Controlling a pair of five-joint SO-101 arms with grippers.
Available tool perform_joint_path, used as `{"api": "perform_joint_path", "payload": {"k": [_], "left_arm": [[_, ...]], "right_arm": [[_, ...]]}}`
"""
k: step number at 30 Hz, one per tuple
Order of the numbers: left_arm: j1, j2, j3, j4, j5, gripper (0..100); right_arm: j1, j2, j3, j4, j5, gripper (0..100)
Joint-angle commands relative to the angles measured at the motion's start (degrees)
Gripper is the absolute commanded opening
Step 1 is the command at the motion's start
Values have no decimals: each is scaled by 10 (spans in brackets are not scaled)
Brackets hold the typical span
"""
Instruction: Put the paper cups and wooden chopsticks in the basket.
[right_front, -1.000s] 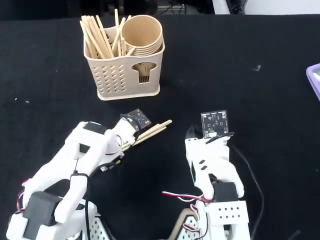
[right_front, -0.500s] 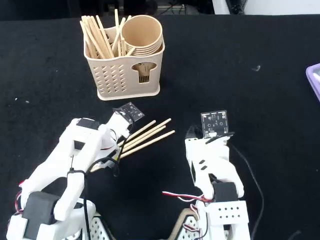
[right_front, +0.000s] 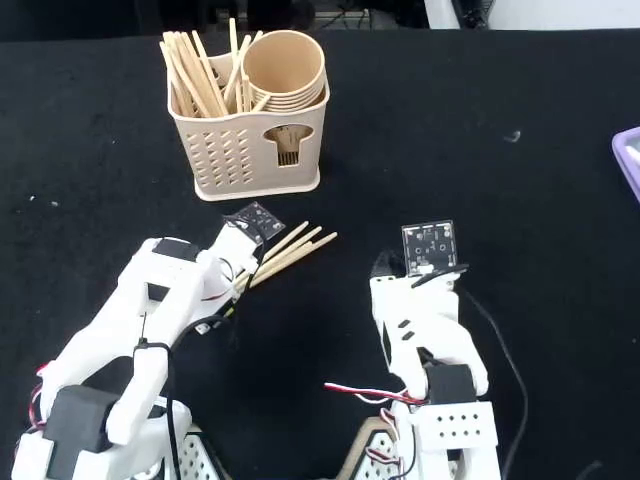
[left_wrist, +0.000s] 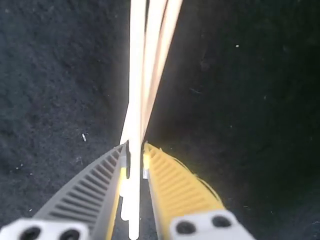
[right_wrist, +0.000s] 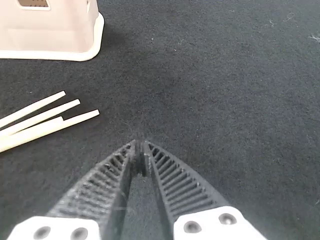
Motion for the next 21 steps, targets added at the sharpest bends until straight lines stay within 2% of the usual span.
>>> {"api": "perform_joint_path", "payload": {"k": [1,4,10,21], "left_arm": [[6,-17,-39,-1,6,30],[24,-17,-43,-1,6,30],[146,-17,-51,-4,56,30],[121,-17,-66,0,55,30]], "right_arm": [[5,-15,-3,-12,-2,15],[5,-15,-3,-12,-2,15],[6,-15,-3,-13,-2,15],[7,-15,-3,-13,-2,15]]}}
